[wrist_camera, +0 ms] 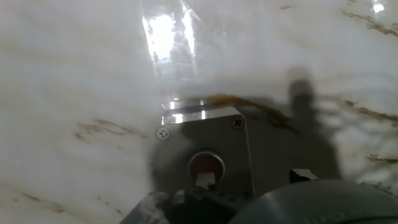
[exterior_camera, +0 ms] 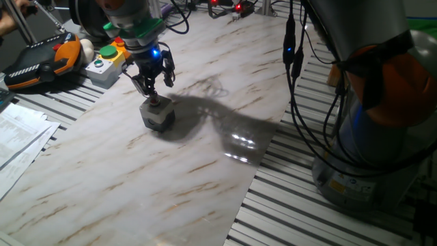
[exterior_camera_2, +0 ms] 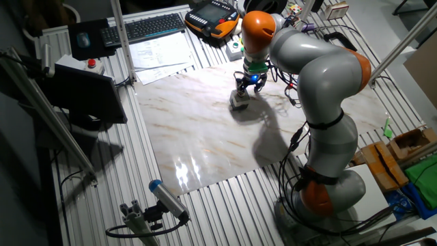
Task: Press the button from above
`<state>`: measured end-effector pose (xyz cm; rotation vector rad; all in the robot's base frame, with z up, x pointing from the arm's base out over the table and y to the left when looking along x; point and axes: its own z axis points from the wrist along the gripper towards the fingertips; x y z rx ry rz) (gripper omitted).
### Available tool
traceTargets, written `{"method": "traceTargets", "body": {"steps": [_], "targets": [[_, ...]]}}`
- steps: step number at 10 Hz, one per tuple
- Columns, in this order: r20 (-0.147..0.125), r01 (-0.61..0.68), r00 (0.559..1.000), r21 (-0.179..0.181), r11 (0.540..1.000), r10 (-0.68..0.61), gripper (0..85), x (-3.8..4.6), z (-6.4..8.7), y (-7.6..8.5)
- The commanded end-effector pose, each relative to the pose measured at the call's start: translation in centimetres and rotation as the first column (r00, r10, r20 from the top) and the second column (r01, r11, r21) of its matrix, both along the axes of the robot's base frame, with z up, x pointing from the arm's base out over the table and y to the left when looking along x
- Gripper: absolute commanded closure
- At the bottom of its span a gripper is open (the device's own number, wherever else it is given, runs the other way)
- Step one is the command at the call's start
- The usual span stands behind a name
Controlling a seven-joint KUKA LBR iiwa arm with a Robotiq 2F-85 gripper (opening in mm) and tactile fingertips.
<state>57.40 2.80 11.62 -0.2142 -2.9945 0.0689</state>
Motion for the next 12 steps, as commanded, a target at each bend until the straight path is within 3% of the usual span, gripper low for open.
{"method": "traceTargets", "body": {"steps": [1,12], "targets": [[-0.007,0.002,1.000,0.003,1.000,-0.002,22.3,0.03,-0.02,-0.05],[-0.042,0.015,0.999,0.007,1.000,-0.015,23.3,0.17,-0.52,-0.09]]}}
